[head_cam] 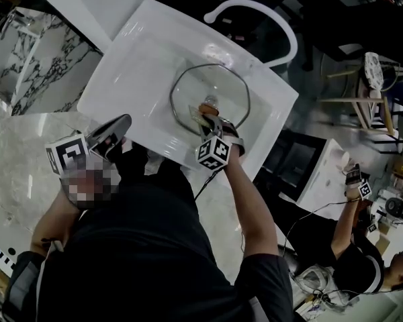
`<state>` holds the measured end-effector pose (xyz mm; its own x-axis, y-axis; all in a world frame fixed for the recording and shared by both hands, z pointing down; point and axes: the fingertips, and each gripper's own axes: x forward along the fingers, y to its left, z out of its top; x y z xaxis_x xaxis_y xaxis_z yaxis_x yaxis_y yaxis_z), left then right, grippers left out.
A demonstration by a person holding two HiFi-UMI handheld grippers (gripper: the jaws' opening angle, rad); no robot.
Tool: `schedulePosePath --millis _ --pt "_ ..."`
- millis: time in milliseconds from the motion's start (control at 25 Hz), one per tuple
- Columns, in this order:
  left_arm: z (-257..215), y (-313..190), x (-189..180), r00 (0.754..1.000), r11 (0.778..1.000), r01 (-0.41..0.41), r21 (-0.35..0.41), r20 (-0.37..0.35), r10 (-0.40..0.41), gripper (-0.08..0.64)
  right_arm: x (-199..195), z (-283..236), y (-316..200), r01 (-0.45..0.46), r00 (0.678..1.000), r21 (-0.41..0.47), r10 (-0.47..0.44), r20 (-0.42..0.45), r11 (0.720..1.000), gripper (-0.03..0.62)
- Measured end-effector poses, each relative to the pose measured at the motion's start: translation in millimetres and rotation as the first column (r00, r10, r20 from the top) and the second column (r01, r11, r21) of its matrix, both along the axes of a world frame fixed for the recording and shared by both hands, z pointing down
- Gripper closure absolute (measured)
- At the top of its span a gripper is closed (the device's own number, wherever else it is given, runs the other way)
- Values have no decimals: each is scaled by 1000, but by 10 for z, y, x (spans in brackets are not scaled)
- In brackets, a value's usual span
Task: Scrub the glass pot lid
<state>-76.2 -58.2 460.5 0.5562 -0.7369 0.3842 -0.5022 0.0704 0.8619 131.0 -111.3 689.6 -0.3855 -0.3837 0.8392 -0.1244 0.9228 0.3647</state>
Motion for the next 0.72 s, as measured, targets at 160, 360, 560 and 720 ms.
schedulePosePath --millis 160,360,560,720 --pt "3 -11 5 1000 1000 -11 -1 15 11 560 -19 211 67 24 997 5 -24 -68 1000 526" --pt "19 -5 29 1000 1000 -13 -8 6 13 560 -50 369 257 72 989 -89 -82 -120 993 526" --pt "15 -18 6 1000 1000 -11 -11 0 11 558 29 573 443 62 975 -253 -113 -192 965 526" --pt "37 14 -35 1000 1000 9 -12 -24 -9 558 75 651 561 35 958 -373 -137 -251 927 526"
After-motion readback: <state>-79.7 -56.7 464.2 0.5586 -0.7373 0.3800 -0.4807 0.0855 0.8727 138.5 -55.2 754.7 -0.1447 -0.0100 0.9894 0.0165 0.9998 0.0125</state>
